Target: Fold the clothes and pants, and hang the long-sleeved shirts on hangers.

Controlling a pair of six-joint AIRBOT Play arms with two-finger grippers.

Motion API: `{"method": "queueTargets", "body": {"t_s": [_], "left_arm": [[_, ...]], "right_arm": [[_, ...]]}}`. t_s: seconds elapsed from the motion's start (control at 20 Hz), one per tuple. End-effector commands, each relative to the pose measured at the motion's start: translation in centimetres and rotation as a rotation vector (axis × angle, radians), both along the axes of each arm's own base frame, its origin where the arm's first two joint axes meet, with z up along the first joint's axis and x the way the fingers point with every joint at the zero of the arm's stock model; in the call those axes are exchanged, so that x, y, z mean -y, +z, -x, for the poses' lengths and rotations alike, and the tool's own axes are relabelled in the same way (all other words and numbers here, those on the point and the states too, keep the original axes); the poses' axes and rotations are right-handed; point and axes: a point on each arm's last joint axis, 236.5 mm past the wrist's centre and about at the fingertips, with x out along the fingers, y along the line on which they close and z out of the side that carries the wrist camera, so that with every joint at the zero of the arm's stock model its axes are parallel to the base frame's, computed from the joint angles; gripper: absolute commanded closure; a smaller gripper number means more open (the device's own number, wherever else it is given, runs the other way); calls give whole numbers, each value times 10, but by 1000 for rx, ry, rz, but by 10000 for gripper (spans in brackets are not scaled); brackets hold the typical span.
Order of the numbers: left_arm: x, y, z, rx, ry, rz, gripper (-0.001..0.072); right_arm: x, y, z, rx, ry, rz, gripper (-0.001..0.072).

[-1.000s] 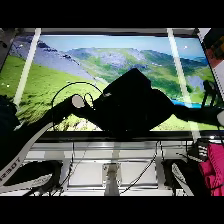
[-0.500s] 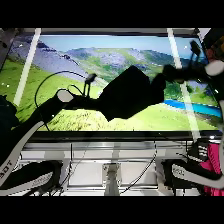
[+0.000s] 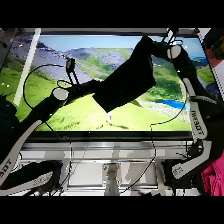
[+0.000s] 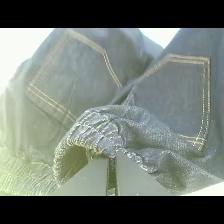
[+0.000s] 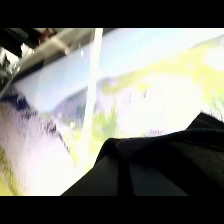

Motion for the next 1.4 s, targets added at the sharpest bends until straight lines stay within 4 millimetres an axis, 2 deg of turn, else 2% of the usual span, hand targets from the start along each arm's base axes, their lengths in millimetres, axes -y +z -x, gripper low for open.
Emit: {"method": "queueTargets", "body": {"t_s": [0.0, 0.05, 0.15, 0.2, 0.25, 0.5, 0.55, 0.6, 0.65, 0.8, 0.9, 1.05, 1.15, 1.25, 1.35], "left_arm": [[-29, 13, -28, 97, 138, -28, 694], [-38, 16, -34, 119, 165, -39, 669], [-56, 20, -46, 141, 234, -34, 446], [-64, 21, -51, 139, 268, -23, 414], [-71, 19, -53, 132, 285, -17, 413], [-79, 17, -57, 129, 301, -23, 413], [-79, 17, -57, 128, 301, -22, 413], [-79, 17, -57, 129, 302, -22, 413], [-80, 17, -57, 130, 303, -23, 413], [-89, 21, -59, 130, 313, -21, 413], [-97, 28, -54, 114, 292, -5, 413], [-112, 43, -42, 119, 235, -35, 413], [-119, 52, -33, 122, 202, -56, 413], [-118, 56, -23, 105, 167, -48, 413], [-111, 56, -14, 84, 125, -42, 413]], "right_arm": [[5, 16, -38, 152, -91, -11, 296], [11, 18, -44, 168, -109, -15, 239], [22, 19, -47, 169, -124, -18, 230], [26, 18, -47, 158, -123, -16, 224], [28, 16, -45, 132, -107, -11, 167], [49, 3, -33, 8, -44, 33, 176], [58, -1, -28, -30, -30, 52, 274], [68, -7, -22, -75, -14, 80, 513], [82, -14, -13, -129, 1, 114, 694], [125, -45, 26, -345, 59, 147, 707], [140, -70, 60, -468, 147, 159, 708], [131, -86, 102, -525, 242, 35, 708], [111, -97, 131, -519, 275, -65, 707], [103, -125, 160, -530, 176, -154, 707], [92, -156, 198, -552, 82, -263, 707]]}}
